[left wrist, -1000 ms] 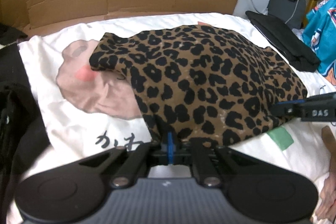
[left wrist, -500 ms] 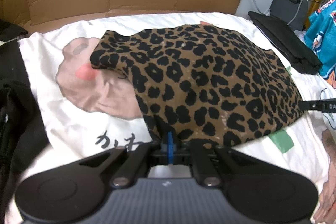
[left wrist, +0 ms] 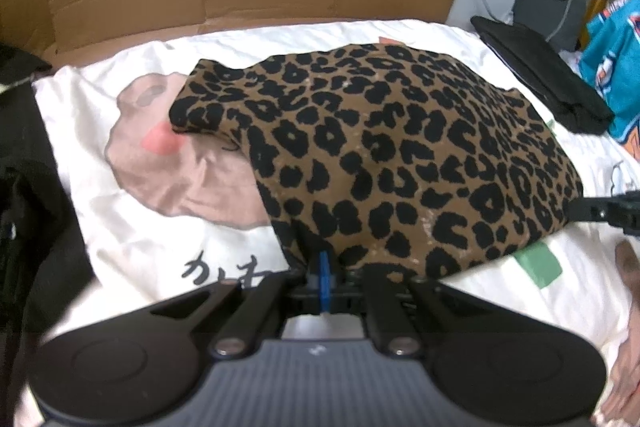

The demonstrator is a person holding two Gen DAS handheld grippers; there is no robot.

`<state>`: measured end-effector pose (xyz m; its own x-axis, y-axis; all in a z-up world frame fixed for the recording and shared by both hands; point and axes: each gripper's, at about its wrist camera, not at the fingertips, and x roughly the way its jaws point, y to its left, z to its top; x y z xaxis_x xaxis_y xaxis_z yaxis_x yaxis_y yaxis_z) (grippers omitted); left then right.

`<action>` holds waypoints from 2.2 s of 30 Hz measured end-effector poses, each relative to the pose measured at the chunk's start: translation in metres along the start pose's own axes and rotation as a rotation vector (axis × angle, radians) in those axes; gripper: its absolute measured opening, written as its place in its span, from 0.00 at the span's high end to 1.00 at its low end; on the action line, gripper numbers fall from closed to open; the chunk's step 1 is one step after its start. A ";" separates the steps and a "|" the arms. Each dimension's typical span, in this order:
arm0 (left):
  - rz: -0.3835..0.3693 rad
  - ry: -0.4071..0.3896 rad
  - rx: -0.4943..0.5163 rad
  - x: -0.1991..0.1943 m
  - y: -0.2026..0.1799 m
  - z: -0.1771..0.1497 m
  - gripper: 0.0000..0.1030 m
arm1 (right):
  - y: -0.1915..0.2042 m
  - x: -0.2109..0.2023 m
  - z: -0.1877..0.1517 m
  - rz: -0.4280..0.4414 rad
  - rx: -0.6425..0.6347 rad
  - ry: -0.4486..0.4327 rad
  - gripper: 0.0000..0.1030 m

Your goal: Fold clothes

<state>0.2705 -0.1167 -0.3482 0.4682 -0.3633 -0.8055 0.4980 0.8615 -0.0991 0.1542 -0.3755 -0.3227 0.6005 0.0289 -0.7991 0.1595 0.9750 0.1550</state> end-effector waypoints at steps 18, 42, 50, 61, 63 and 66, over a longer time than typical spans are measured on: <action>0.025 0.025 -0.012 0.002 -0.003 0.004 0.97 | -0.022 0.011 -0.002 -0.066 0.023 0.014 0.90; -0.017 0.025 -0.139 -0.005 0.011 0.006 0.97 | -0.043 -0.011 -0.011 0.091 0.326 0.005 0.89; -0.023 -0.006 -0.221 -0.031 0.030 -0.002 0.67 | -0.044 0.004 -0.019 0.176 0.453 0.030 0.66; -0.171 0.008 -0.453 -0.021 0.059 -0.018 0.68 | -0.079 0.024 -0.035 0.249 0.765 0.019 0.65; -0.201 0.021 -0.496 -0.013 0.060 -0.019 0.68 | -0.083 0.026 -0.039 0.267 0.809 0.017 0.65; -0.259 0.025 -0.578 -0.003 0.063 -0.021 0.68 | -0.086 0.028 -0.044 0.286 0.863 0.018 0.65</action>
<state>0.2854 -0.0537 -0.3644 0.3642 -0.5835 -0.7259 0.1152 0.8016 -0.5866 0.1228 -0.4487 -0.3838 0.6962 0.2550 -0.6711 0.5420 0.4264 0.7242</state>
